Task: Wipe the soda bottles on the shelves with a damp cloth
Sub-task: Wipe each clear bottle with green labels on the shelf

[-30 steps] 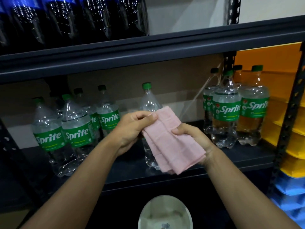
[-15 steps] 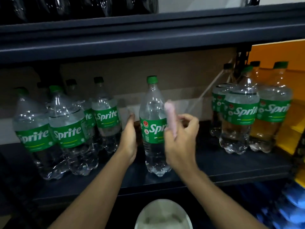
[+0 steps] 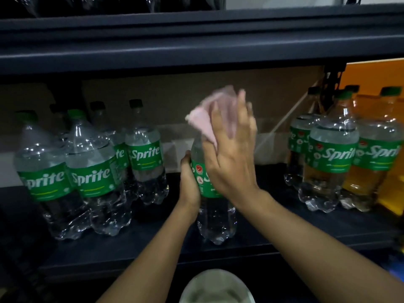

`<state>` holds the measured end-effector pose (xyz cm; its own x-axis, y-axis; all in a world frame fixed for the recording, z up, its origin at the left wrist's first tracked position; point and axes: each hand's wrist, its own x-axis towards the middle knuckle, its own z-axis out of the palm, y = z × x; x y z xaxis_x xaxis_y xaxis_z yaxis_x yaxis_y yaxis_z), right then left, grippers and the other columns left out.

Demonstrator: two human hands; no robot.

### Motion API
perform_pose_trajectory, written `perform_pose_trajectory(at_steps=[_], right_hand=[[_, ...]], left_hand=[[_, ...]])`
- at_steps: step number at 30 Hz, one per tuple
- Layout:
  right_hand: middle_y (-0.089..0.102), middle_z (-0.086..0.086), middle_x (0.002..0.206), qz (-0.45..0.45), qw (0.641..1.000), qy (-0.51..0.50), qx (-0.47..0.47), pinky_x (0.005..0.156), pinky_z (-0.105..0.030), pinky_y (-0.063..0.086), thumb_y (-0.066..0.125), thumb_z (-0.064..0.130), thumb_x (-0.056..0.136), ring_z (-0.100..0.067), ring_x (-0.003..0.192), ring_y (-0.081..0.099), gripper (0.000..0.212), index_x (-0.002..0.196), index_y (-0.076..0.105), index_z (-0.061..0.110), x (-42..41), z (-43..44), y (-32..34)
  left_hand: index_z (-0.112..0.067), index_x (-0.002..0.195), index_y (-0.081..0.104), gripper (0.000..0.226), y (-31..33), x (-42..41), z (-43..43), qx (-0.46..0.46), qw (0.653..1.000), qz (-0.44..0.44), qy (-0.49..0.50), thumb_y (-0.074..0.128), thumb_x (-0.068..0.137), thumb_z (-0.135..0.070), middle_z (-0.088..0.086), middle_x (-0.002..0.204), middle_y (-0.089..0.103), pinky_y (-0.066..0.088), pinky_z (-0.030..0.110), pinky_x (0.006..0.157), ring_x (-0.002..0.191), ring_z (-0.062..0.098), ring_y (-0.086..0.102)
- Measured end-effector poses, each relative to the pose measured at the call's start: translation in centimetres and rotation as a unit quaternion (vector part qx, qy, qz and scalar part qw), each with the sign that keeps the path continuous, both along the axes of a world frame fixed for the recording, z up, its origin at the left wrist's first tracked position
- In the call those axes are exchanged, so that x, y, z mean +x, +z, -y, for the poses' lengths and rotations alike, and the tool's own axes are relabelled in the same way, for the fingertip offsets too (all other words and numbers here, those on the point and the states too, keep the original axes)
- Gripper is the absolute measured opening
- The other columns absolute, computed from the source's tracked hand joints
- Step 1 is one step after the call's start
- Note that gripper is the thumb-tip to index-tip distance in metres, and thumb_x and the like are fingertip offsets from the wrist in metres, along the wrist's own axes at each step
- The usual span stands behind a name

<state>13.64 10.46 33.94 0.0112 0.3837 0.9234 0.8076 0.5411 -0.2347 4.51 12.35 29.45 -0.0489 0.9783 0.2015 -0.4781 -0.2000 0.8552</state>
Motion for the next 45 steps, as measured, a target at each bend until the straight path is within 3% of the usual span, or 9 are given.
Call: perform_pose_trajectory(at_steps=[6,11,19,23,26,31,37,41,45], right_hand=[[0.042,-0.014,0.147,0.103,0.992,-0.012,-0.067,0.097,-0.049,0.047,0.044,0.028,0.099,-0.036,0.123,0.045,0.053,0.149,0.043,0.012,-0.2,0.8,5.4],[0.067,0.002,0.126,0.093,0.982,0.078,-0.144,0.097,-0.042,0.050,0.031,0.044,0.096,-0.026,0.115,0.057,0.047,0.133,0.059,0.049,0.6,0.3,8.4],[0.036,0.002,0.157,-0.046,0.996,0.049,-0.064,0.101,-0.044,0.046,0.039,0.041,0.099,-0.022,0.129,0.047,0.054,0.151,0.046,0.031,-1.3,1.8,3.0],[0.015,0.002,0.171,-0.088,0.995,-0.004,-0.039,0.116,-0.051,0.032,0.038,0.036,0.102,-0.029,0.150,0.029,0.062,0.162,0.025,0.025,-2.3,3.1,-4.6],[0.002,-0.007,0.172,-0.109,0.994,0.000,-0.031,0.122,-0.053,0.028,0.044,0.028,0.106,-0.031,0.157,0.013,0.068,0.163,0.009,0.015,-2.5,3.6,-11.2],[-0.014,0.000,0.172,-0.138,0.978,0.038,-0.154,0.125,-0.038,0.017,0.037,0.042,0.107,-0.018,0.160,0.001,0.079,0.162,-0.019,0.027,-2.2,5.6,-18.0],[-0.016,0.006,0.171,-0.119,0.980,0.101,-0.127,0.126,-0.035,0.015,0.029,0.048,0.109,-0.017,0.159,0.002,0.070,0.161,-0.017,0.035,-0.7,5.4,-15.0],[-0.006,0.012,0.169,-0.130,0.978,0.130,-0.095,0.126,-0.027,0.013,0.028,0.055,0.107,-0.006,0.156,0.003,0.065,0.159,-0.010,0.046,0.0,4.7,-7.1],[0.011,0.007,0.167,-0.185,0.969,0.137,-0.092,0.124,-0.037,0.024,0.037,0.041,0.108,-0.013,0.154,0.018,0.060,0.163,0.014,0.035,0.0,4.2,0.0]], left_hand=[[-0.015,0.101,0.077,0.066,-0.2,-0.5,0.2,-0.022,0.999,-0.034,0.003,0.021,0.111,-0.048,0.015,0.097,0.080,0.058,0.041,0.087,0.090,0.027,0.077],[-0.006,0.115,0.074,0.067,0.0,-0.3,0.9,-0.020,0.997,-0.078,-0.008,0.019,0.112,-0.045,0.013,0.092,0.080,0.062,0.034,0.073,0.086,0.026,0.077],[-0.023,0.083,0.084,0.073,-0.6,-0.3,0.3,-0.002,0.999,-0.019,-0.028,0.020,0.114,-0.041,0.004,0.085,0.080,0.060,0.026,0.067,0.077,0.013,0.076],[-0.019,0.110,0.083,0.062,-0.6,-0.2,-0.2,0.011,0.999,0.010,-0.052,0.026,0.112,-0.044,0.013,0.115,0.077,0.055,0.036,0.102,0.114,0.023,0.072],[-0.013,0.092,0.085,0.069,-0.6,0.1,-0.4,-0.018,0.997,0.047,-0.062,0.025,0.111,-0.042,0.010,0.094,0.080,0.062,0.029,0.082,0.089,0.019,0.077],[-0.005,0.127,0.070,0.067,-0.6,-0.1,0.3,-0.036,0.998,-0.041,0.014,0.022,0.111,-0.048,0.015,0.103,0.079,0.059,0.044,0.092,0.098,0.031,0.074],[-0.002,0.130,0.068,0.071,-0.8,-0.6,0.3,-0.032,0.998,-0.053,-0.017,0.020,0.110,-0.050,0.025,0.118,0.075,0.058,0.049,0.098,0.111,0.039,0.072],[-0.019,0.092,0.082,0.068,-0.7,-1.4,0.7,-0.040,0.994,-0.093,-0.050,0.024,0.111,-0.049,0.011,0.094,0.078,0.061,0.035,0.079,0.089,0.026,0.074],[-0.019,0.119,0.077,0.062,0.2,-2.1,2.4,-0.026,0.988,-0.134,-0.065,0.024,0.112,-0.051,0.016,0.122,0.076,0.052,0.053,0.107,0.120,0.035,0.070]])
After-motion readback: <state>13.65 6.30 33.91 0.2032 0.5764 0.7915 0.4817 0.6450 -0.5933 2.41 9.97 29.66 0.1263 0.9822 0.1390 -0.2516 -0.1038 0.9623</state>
